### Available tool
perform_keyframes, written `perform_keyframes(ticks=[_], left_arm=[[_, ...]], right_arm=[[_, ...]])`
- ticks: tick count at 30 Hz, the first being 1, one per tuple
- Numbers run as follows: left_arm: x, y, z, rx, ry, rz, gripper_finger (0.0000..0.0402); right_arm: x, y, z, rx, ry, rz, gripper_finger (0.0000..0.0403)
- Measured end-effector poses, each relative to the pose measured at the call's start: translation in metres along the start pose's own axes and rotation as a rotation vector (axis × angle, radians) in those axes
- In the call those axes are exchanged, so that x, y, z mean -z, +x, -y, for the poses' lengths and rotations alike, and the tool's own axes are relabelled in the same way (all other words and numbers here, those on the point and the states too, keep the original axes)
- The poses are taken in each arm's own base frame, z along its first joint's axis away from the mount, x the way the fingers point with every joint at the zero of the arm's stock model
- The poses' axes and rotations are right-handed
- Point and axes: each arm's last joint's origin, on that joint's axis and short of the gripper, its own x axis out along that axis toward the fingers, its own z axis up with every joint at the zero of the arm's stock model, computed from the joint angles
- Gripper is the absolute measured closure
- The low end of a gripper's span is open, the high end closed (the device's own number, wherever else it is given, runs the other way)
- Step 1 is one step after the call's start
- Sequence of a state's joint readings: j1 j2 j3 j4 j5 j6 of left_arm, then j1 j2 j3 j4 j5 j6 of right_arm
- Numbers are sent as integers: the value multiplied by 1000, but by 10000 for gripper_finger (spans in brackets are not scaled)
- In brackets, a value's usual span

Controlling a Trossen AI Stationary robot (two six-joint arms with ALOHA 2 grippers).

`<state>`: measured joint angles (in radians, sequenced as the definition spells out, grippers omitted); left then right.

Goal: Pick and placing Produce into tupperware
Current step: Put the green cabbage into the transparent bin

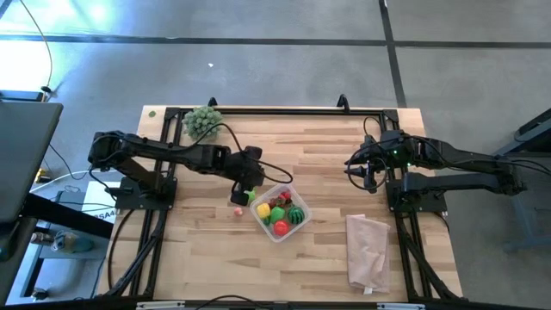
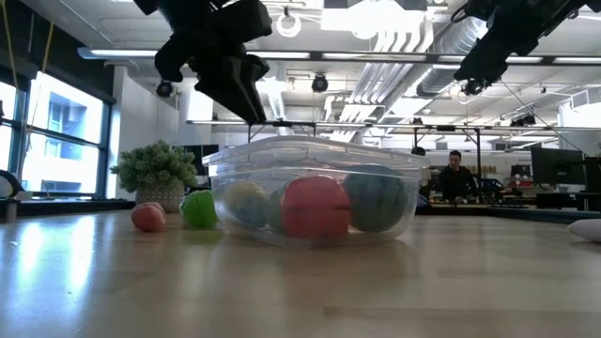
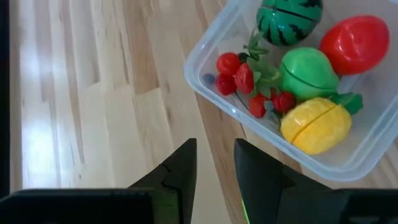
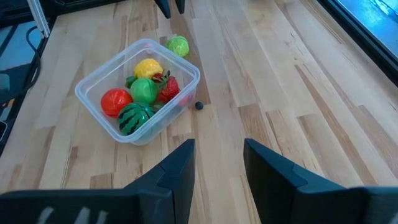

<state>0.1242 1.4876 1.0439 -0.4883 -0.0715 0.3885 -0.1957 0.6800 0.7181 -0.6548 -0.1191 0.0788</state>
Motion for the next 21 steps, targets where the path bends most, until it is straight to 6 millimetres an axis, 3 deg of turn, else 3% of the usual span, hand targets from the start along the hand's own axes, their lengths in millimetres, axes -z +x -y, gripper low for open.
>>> perform_keyframes(ticks=[11, 21], left_arm=[[-7, 0, -2, 6, -8, 86, 305], [2, 0, 3, 85, 89, 2, 305]], right_arm=[[0, 0, 0, 0, 0, 0, 274], [0, 0, 0, 0, 0, 0, 274]])
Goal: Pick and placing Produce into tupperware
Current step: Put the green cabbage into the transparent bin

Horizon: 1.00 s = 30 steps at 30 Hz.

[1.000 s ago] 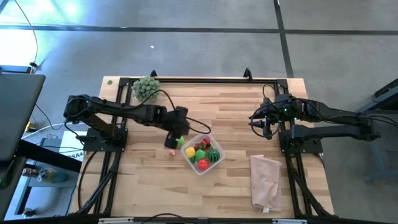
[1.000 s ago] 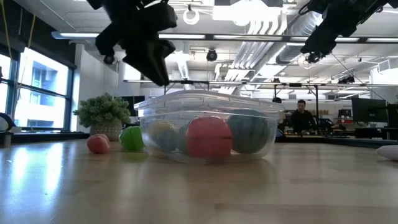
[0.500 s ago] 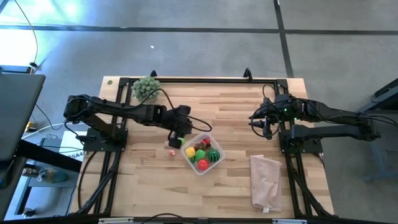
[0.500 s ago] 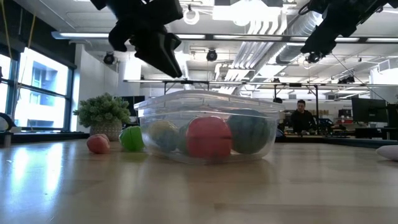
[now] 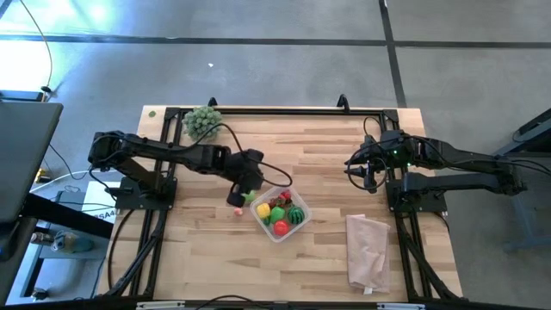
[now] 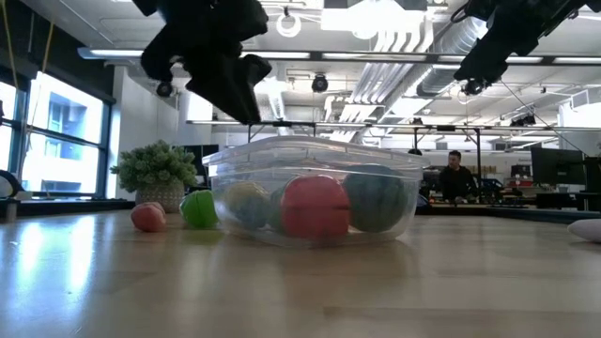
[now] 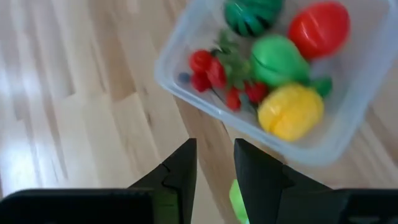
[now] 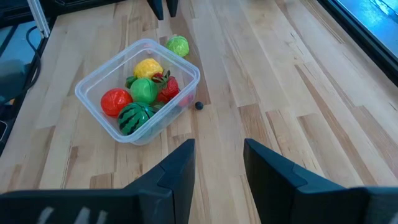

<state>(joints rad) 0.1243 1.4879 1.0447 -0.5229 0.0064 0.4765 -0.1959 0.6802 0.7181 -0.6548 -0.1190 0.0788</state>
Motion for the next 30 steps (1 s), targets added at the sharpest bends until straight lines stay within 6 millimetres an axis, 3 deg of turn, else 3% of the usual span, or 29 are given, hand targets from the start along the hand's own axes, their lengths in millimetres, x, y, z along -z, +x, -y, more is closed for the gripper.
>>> perform_keyframes(ticks=[12, 26, 30], left_arm=[[22, -3, 12, 202, 572, -170, 305], [24, -4, 11, 175, 588, -226, 305], [25, -4, 11, 142, 520, -254, 305]], right_arm=[[0, 0, 0, 0, 0, 0, 274], [0, 0, 0, 0, 0, 0, 274], [0, 0, 0, 0, 0, 0, 274]])
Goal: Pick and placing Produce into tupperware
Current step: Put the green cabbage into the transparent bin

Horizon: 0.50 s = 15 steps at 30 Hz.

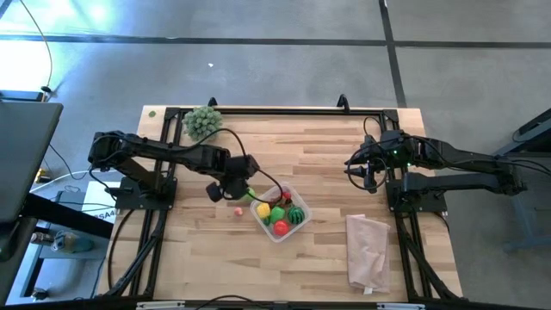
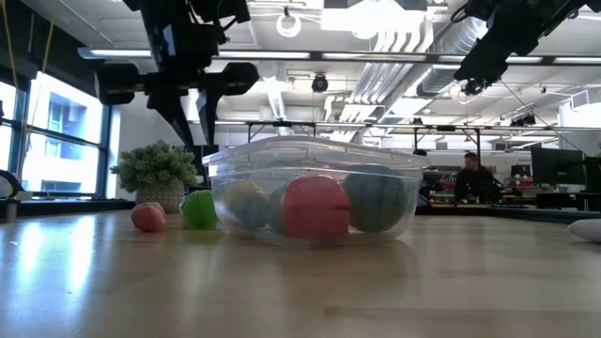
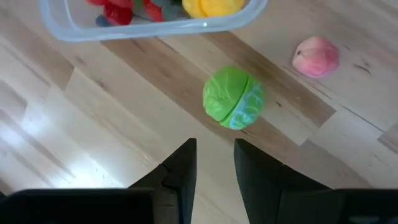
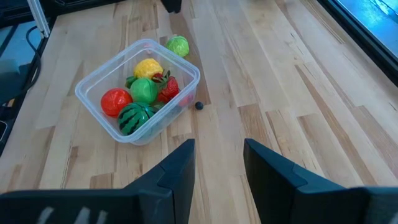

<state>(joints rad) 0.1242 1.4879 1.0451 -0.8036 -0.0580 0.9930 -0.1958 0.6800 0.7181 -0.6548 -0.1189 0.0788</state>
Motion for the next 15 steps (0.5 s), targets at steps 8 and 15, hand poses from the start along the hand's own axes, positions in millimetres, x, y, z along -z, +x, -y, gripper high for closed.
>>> perform_keyframes(ticks=[8, 15], left_arm=[[0, 0, -1, -17, 5, -11, 305], [-2, 13, -2, 20, 7, -22, 305]], right_arm=[[0, 0, 0, 0, 0, 0, 274], [0, 0, 0, 0, 0, 0, 274]])
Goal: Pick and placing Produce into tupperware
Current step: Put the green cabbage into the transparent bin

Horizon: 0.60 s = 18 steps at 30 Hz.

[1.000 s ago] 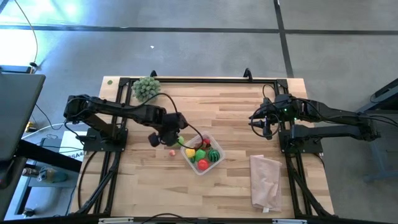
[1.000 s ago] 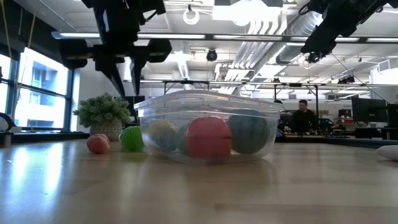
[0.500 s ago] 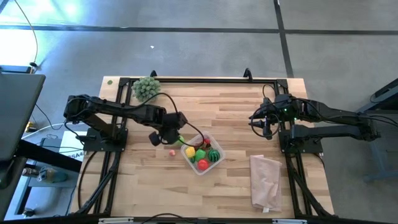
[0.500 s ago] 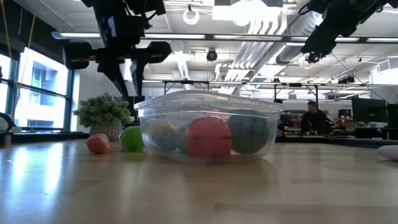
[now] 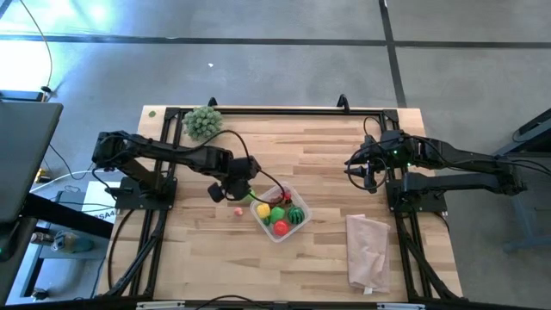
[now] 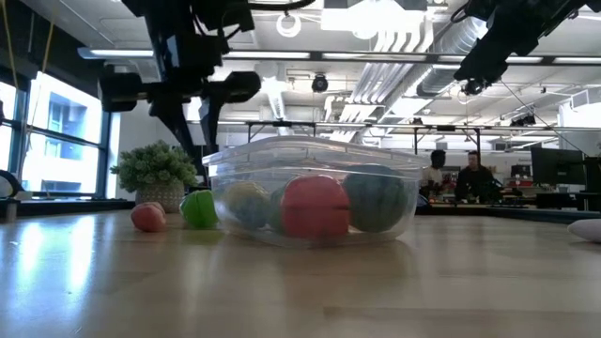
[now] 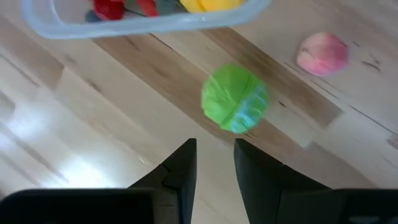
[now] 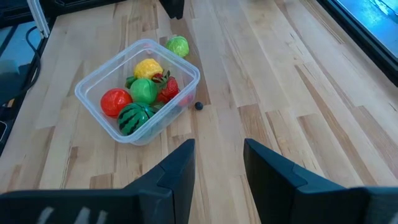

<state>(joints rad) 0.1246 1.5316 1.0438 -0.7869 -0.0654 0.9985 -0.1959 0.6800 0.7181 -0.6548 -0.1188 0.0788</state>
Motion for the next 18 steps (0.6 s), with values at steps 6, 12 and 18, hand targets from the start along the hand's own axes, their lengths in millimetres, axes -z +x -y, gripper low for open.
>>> perform_keyframes(ticks=[6, 12, 18], left_arm=[[-2, 14, -1, 31, 24, -18, 305], [-4, 14, -2, 34, 56, 10, 305], [-5, 14, -2, 51, 73, 49, 279]], right_arm=[[0, 0, 0, 0, 0, -2, 274], [0, 0, 0, 0, 0, -1, 274], [0, 0, 0, 0, 0, 0, 274]])
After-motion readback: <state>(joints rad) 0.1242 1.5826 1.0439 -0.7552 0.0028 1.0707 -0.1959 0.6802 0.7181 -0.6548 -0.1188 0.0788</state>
